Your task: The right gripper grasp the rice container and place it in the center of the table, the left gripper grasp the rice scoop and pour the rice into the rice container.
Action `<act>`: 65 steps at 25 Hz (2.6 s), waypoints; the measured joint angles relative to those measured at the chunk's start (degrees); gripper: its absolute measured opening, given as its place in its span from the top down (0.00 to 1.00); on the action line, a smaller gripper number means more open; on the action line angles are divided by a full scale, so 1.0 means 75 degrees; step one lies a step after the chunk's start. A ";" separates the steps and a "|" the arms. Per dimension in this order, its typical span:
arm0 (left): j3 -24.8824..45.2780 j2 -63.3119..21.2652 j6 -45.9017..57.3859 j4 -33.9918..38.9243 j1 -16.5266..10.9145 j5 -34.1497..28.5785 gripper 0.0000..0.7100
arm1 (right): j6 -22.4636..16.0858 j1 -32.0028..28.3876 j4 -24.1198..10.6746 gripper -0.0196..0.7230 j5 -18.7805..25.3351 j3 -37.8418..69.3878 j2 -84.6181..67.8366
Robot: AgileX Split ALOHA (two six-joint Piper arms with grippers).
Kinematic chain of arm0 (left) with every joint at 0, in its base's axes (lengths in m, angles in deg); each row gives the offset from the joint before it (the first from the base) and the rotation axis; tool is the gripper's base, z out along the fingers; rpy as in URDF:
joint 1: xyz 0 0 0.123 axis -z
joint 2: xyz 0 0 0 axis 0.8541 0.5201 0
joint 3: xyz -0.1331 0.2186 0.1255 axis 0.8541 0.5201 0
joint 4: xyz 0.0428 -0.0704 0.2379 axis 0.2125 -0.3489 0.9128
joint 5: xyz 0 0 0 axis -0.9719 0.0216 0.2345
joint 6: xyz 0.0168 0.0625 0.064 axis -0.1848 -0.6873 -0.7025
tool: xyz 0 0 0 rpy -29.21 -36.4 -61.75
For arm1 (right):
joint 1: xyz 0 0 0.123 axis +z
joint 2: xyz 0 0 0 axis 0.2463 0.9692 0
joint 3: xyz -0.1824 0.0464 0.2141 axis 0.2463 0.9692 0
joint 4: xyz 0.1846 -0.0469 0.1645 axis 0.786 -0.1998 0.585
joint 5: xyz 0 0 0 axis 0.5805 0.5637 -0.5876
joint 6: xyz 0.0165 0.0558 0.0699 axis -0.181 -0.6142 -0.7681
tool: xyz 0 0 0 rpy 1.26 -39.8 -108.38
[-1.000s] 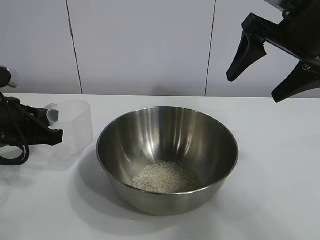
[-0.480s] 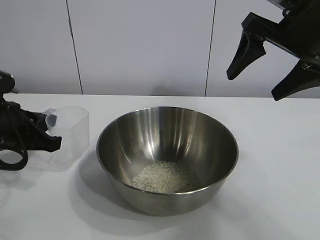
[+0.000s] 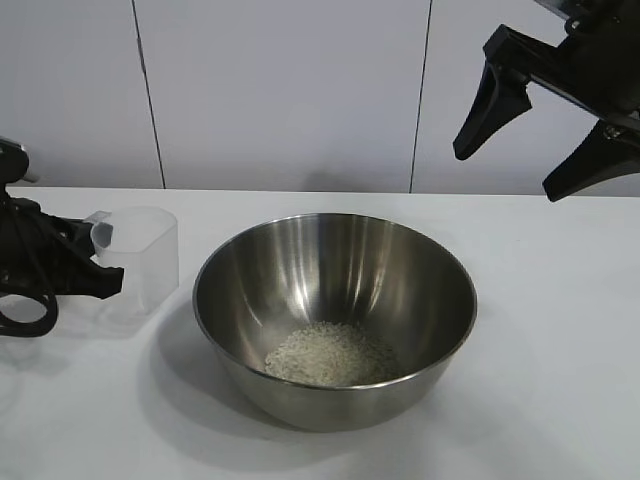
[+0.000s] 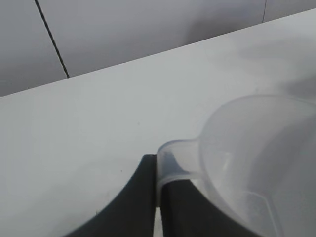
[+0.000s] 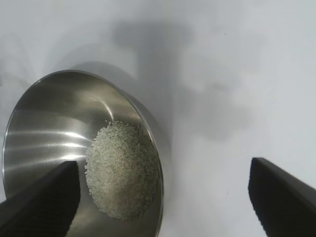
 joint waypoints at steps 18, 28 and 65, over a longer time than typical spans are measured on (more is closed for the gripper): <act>-0.0087 0.0565 0.0000 0.0051 0.0000 0.0102 0.61 | 0.0005 0.0000 0.0021 0.11 0.0041 0.0000 0.0000; 0.0387 0.0565 0.0000 0.0027 0.0000 0.0102 0.40 | -0.0023 0.0000 0.0021 0.11 0.0046 0.0000 0.0000; -0.1616 -0.5212 1.3353 0.9443 0.0000 -0.5858 0.05 | -0.0023 0.0000 0.0021 0.11 0.0057 0.0000 0.0000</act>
